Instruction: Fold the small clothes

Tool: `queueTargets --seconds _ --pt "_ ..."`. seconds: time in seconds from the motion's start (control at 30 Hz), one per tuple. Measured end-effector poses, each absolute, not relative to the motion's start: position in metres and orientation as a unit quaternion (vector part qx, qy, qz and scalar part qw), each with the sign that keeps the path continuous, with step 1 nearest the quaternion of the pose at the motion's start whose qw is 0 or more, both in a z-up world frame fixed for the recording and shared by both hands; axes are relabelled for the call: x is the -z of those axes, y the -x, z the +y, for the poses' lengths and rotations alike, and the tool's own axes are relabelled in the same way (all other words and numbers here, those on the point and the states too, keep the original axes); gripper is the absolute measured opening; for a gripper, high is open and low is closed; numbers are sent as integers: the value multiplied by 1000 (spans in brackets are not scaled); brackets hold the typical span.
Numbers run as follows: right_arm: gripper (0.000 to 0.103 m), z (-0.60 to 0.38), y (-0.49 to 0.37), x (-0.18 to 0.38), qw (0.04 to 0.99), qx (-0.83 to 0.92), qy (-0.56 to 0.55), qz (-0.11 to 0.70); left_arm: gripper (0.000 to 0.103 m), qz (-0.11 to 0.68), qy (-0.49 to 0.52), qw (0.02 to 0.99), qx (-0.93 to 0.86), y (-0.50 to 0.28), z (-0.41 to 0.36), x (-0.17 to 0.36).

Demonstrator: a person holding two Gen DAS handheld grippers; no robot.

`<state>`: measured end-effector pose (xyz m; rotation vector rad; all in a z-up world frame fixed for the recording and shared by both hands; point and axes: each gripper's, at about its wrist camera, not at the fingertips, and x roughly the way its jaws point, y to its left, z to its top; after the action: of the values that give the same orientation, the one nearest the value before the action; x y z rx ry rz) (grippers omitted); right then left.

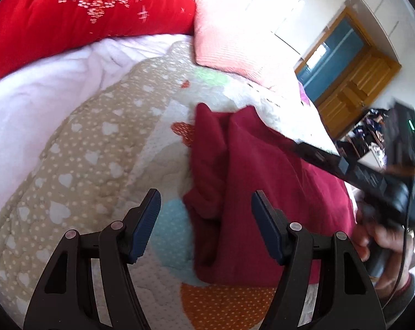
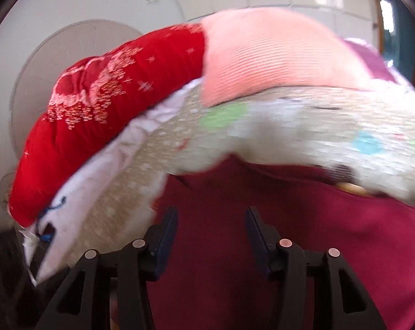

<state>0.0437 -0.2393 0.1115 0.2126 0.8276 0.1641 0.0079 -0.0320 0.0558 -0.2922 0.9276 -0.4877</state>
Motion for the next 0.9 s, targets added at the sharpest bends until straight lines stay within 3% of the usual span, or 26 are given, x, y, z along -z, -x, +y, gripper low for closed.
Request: queueTargets --seconds 0.17,0.27,0.43,0.53,0.6,0.63,0.67,0.77,0.9 --pt "49 -321 38 -110 923 49 -87 371 69 459 115 851 227 -9 -47 -45" --pt "54 -375 84 -104 919 126 -100 361 69 461 108 851 226 -8 -52 -41" --pt "55 -442 105 -81 897 171 -149 378 69 457 90 858 217 -7 -58 -36" --pt "42 -454 90 -68 893 147 -165 392 70 456 87 859 215 -8 -60 -34" --pt "16 -454 83 -67 894 154 -151 394 71 455 84 860 215 -9 -61 -33" --pt "11 -454 82 -70 895 156 -147 392 71 455 83 860 215 -8 -60 -33" --pt "0 -451 86 -72 896 158 -141 391 71 455 82 860 215 -8 -61 -33" --pt "0 -439 92 -69 888 205 -56 408 72 455 79 860 216 -9 -62 -33" --pt "3 -449 115 -73 897 167 -141 384 72 457 82 858 218 -8 -61 -33"
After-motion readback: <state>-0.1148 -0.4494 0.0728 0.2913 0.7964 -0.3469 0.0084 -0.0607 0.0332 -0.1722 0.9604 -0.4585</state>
